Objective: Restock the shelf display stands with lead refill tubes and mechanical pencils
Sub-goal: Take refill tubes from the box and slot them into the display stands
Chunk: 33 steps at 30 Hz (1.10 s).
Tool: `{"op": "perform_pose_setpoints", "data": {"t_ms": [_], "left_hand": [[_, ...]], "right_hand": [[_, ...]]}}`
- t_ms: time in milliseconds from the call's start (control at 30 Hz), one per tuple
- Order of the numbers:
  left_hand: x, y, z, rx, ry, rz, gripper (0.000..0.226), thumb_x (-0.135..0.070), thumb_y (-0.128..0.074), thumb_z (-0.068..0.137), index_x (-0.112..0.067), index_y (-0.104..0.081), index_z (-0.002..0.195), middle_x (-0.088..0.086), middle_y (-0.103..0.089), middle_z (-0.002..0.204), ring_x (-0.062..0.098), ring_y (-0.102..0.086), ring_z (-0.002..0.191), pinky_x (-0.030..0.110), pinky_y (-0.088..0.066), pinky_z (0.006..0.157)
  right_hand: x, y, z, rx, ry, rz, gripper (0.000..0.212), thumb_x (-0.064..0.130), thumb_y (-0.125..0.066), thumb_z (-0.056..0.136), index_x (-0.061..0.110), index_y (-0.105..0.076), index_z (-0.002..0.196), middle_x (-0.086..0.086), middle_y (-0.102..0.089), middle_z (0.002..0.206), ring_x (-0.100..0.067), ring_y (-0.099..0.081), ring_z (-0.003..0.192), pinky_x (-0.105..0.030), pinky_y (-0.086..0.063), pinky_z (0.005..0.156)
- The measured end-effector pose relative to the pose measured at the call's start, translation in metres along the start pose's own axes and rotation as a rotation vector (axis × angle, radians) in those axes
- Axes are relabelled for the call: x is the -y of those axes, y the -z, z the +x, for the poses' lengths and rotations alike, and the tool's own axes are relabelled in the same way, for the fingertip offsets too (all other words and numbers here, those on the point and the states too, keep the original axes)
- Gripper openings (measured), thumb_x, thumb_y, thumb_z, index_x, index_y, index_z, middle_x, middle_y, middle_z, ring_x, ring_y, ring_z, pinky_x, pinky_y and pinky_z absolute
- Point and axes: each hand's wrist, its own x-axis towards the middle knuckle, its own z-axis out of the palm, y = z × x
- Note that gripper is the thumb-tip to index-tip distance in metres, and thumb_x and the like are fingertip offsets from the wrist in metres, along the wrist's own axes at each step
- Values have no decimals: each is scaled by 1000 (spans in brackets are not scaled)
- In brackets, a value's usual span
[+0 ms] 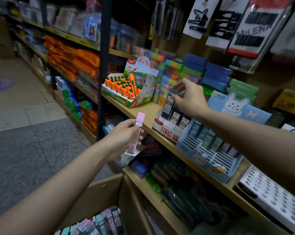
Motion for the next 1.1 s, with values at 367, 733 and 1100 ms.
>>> {"op": "perform_pose_setpoints", "data": {"t_ms": [367,733,1100], "left_hand": [[10,-4,-2,56,11,15,21,-14,-49,100,-13,-62,117,3,-65,94,11,-61,76,19,-54,59],[20,-23,-5,37,-109,-94,15,-15,-53,98,-16,-63,110,-3,-74,86,6,-65,70,22,-53,62],[41,-96,-26,277,-392,279,19,-34,-52,97,-37,-58,115,-13,-63,113,2,-58,108,28,-49,91]], "right_hand": [[-11,-27,1,45,77,-394,20,34,-72,84,21,-67,100,0,-69,103,-24,-59,104,-42,-46,89],[4,-4,-45,40,-102,197,17,32,-63,92,25,-66,107,12,-63,94,-6,-64,82,-39,-58,79],[-15,96,-108,212,-98,100,20,20,-75,84,30,-66,99,14,-69,91,1,-69,77,-19,-58,71]]}}
